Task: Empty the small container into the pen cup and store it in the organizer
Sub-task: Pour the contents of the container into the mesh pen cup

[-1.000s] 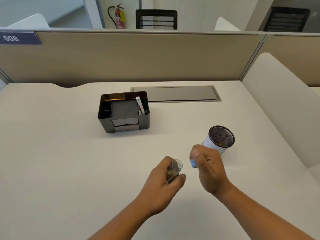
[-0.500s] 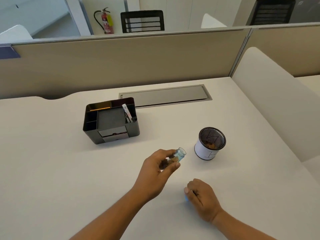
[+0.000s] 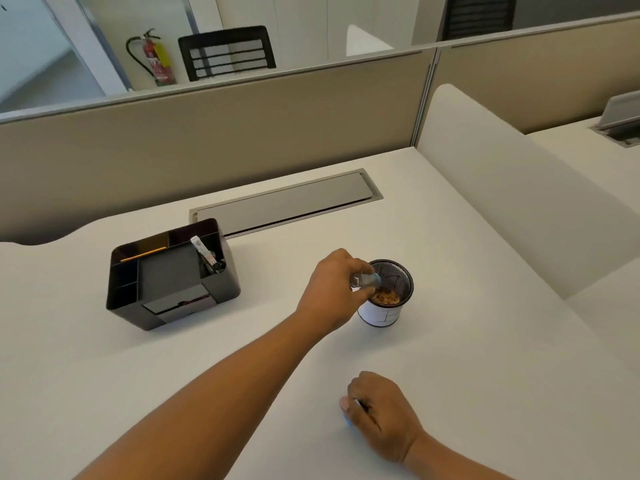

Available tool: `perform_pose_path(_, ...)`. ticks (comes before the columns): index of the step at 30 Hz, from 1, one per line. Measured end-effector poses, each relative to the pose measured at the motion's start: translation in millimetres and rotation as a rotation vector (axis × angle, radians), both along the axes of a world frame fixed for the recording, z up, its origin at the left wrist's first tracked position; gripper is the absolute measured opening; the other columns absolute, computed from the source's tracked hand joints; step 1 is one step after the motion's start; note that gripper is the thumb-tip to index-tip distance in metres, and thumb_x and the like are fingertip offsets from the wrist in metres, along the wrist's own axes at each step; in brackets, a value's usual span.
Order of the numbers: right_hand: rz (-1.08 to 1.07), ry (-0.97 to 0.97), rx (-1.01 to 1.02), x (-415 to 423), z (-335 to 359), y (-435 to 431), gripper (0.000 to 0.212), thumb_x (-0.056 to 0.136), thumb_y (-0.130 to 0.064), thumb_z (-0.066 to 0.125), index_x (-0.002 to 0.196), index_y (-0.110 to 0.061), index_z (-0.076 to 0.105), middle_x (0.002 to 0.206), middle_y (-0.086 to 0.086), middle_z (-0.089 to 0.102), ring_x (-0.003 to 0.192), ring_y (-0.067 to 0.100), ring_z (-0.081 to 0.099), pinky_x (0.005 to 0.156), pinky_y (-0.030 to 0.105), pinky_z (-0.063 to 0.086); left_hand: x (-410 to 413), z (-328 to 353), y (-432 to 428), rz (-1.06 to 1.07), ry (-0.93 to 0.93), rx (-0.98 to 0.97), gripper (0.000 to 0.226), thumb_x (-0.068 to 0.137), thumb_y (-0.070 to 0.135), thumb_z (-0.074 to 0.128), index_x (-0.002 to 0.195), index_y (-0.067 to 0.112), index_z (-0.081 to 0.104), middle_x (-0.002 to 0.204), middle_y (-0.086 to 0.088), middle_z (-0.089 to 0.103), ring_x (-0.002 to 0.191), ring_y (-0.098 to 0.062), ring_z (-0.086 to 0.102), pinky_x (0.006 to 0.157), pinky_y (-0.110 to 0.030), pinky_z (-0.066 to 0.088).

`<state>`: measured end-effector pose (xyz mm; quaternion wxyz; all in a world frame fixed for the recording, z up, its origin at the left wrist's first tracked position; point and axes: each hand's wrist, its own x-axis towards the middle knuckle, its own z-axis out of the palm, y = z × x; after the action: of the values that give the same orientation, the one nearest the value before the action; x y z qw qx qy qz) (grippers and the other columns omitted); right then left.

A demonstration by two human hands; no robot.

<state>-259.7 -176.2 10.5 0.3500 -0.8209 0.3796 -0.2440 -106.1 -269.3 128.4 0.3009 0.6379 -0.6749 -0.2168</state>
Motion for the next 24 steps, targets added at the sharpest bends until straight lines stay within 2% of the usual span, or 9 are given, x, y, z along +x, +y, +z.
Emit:
perform_pose_path(5,0.014,0.006,-0.010,0,0,0,0.052,0.095,-0.049,0.039,0.059,-0.013,0.046,0.055,0.005,0.046,0.060,0.020,0.044,0.055,0.042,0.041,-6,-5,-8,-0.016,-0.021,0.025,0.028,0.078,0.017,0.077,0.106,0.020,0.073,0.088,0.004,0.049,0.076,-0.014,0.050,0.059,-0.014,0.033)
perform_pose_path(8,0.003,-0.001,-0.002,0,0,0,0.053,0.094,-0.052,0.040,0.059,-0.013,0.044,0.055,0.004,0.045,0.059,0.019,0.043,0.054,0.042,0.041,-5,-5,-8,-0.021,-0.010,0.017,0.027,0.078,0.017,0.077,0.104,0.022,0.073,0.090,0.004,0.051,0.078,-0.015,0.053,0.061,-0.018,0.040)
perform_pose_path(11,-0.010,-0.012,0.002,1,0,0,0.052,0.092,-0.057,0.042,0.061,-0.016,0.040,0.056,-0.002,0.040,0.058,0.014,0.039,0.053,0.035,0.037,-1,-1,-3,-0.002,0.042,0.006,0.025,0.078,0.018,0.077,0.103,0.024,0.072,0.094,0.005,0.057,0.084,-0.016,0.057,0.070,-0.031,0.053)
perform_pose_path(15,-0.039,-0.024,0.093,2,5,-1,0.048,0.087,-0.067,0.049,0.063,-0.025,0.043,0.058,-0.010,0.041,0.056,0.008,0.038,0.053,0.024,0.033,13,1,19,0.085,0.149,0.000,0.025,0.077,0.021,0.078,0.099,0.028,0.070,0.097,0.012,0.065,0.084,-0.006,0.058,0.071,-0.022,0.048)
perform_pose_path(18,-0.091,-0.105,0.299,5,14,-5,0.034,0.080,-0.059,0.067,0.071,-0.028,0.057,0.062,-0.011,0.055,0.056,0.005,0.046,0.054,0.017,0.040,25,1,48,0.182,0.247,0.041,0.026,0.078,0.023,0.078,0.099,0.034,0.068,0.097,0.017,0.066,0.088,0.001,0.059,0.069,-0.012,0.045)
perform_pose_path(20,-0.112,-0.130,0.388,10,25,-6,0.018,0.078,-0.047,0.076,0.082,-0.034,0.065,0.076,-0.015,0.067,0.061,0.004,0.055,0.058,0.017,0.048,36,-2,74,0.231,0.297,0.050,0.026,0.078,0.023,0.078,0.098,0.037,0.067,0.095,0.021,0.066,0.089,0.003,0.060,0.068,-0.010,0.047)
perform_pose_path(22,-0.140,-0.157,0.446,15,35,-6,0.019,0.077,-0.033,0.082,0.089,-0.037,0.068,0.087,-0.016,0.070,0.063,0.004,0.057,0.060,0.018,0.052,47,-7,101,0.275,0.343,0.049,0.026,0.078,0.022,0.079,0.096,0.037,0.067,0.095,0.021,0.068,0.089,0.003,0.061,0.072,-0.013,0.050)
perform_pose_path(24,-0.165,-0.222,0.509,19,47,-6,0.026,0.077,-0.021,0.084,0.093,-0.035,0.070,0.090,-0.009,0.072,0.061,0.005,0.057,0.060,0.021,0.054,58,-14,129,0.329,0.365,0.061,0.025,0.078,0.022,0.078,0.097,0.035,0.068,0.098,0.017,0.071,0.091,-0.002,0.063,0.074,-0.016,0.052)
